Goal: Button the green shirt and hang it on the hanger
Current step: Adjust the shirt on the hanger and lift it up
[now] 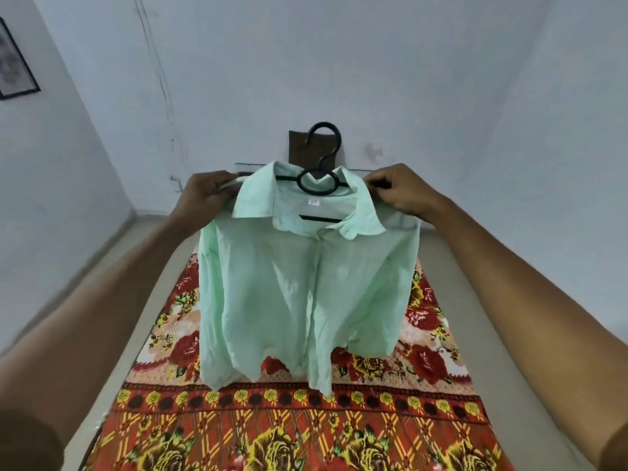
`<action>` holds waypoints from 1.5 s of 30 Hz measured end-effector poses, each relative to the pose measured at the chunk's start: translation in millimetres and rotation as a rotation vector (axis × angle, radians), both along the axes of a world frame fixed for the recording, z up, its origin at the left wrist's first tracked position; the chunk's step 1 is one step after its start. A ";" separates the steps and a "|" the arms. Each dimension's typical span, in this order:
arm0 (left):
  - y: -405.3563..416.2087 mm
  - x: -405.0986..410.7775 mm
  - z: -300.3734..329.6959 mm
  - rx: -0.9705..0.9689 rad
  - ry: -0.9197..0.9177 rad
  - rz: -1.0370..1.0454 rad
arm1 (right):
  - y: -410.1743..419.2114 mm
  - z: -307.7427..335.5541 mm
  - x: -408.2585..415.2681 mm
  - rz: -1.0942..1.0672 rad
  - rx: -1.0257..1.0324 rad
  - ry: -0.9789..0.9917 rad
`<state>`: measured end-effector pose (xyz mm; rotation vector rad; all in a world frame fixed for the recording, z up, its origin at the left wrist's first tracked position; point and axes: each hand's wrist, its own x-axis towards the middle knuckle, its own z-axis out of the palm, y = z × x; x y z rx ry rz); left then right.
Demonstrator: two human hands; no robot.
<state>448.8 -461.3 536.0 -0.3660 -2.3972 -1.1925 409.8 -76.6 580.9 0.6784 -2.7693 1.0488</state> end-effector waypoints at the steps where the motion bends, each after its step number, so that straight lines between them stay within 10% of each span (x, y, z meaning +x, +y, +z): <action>1: -0.1 -4.6 -13.3 0.001 -0.015 -0.001 | -2.4 -12.8 -4.4 -0.002 0.013 -0.020; 18: -5.6 -182.2 -317.9 0.071 -0.576 0.281 | -34.8 -324.3 -242.8 -0.036 0.083 -0.438; 32: -32.9 -390.4 -558.0 -0.005 -0.604 0.357 | -92.4 -605.8 -417.9 -0.297 -0.074 -0.390; 40: -35.1 -448.3 -644.7 -0.234 -0.590 0.406 | -92.2 -686.9 -468.1 -0.297 0.021 -0.429; 45: -18.9 -468.7 -626.9 0.155 -0.577 0.425 | -105.0 -670.9 -500.8 -0.446 -0.368 -0.680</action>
